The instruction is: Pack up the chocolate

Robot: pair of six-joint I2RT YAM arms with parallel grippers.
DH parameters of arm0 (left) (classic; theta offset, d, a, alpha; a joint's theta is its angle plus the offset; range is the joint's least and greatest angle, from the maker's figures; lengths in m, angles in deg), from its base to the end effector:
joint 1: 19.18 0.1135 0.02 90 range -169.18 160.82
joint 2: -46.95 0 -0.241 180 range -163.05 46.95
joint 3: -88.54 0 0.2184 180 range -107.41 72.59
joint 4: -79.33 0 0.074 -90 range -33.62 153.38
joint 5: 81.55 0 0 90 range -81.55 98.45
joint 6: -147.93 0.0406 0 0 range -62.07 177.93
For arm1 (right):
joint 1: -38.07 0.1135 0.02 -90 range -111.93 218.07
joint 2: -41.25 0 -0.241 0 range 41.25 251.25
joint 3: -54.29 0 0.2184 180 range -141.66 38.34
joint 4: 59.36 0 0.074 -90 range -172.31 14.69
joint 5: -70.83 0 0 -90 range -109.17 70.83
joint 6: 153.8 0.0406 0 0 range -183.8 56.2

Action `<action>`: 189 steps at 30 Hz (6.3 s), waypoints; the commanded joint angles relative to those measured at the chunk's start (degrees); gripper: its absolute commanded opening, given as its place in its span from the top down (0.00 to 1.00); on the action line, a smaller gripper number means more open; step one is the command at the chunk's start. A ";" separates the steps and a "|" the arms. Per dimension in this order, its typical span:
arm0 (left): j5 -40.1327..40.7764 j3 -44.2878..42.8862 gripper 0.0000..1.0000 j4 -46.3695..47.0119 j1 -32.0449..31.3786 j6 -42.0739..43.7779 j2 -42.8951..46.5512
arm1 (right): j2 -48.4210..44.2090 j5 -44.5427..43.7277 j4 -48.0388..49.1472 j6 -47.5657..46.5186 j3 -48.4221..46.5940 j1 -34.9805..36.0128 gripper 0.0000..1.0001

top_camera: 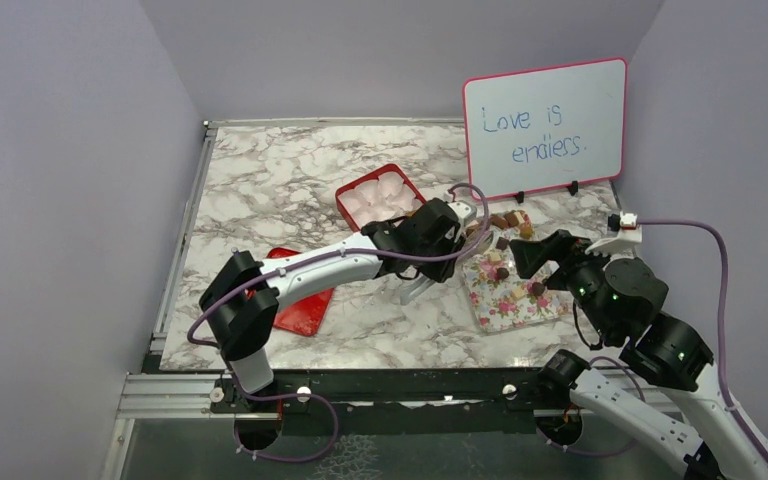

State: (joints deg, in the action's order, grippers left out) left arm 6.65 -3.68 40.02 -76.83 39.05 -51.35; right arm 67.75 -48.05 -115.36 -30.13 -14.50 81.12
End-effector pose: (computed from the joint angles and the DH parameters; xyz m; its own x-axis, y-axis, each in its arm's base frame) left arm 0.1875 -0.2984 0.2473 -0.6375 0.4020 -0.6573 0.6869 0.6830 -0.2484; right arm 0.0662 0.0350 0.3420 -0.2854 0.3977 -0.8720 -0.1161 0.8888 0.4433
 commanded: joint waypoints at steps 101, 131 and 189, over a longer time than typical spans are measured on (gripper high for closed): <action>-17.77 3.25 0.58 -1.63 26.48 4.72 15.62 | 6.49 16.36 2.29 -0.14 4.99 -0.24 0.02; -7.05 10.49 0.56 13.14 2.22 6.52 11.04 | 2.00 -1.31 -3.13 -5.04 -11.03 -0.23 0.02; -0.39 3.67 0.71 12.02 -5.63 6.32 -0.43 | 1.62 2.42 -3.49 -3.83 -8.37 -0.24 0.02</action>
State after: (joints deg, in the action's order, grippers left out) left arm 5.10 2.64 52.29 -82.33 47.51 -56.03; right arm 68.52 -47.73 -118.66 -34.90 -23.90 81.12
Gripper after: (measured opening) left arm 0.379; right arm 0.982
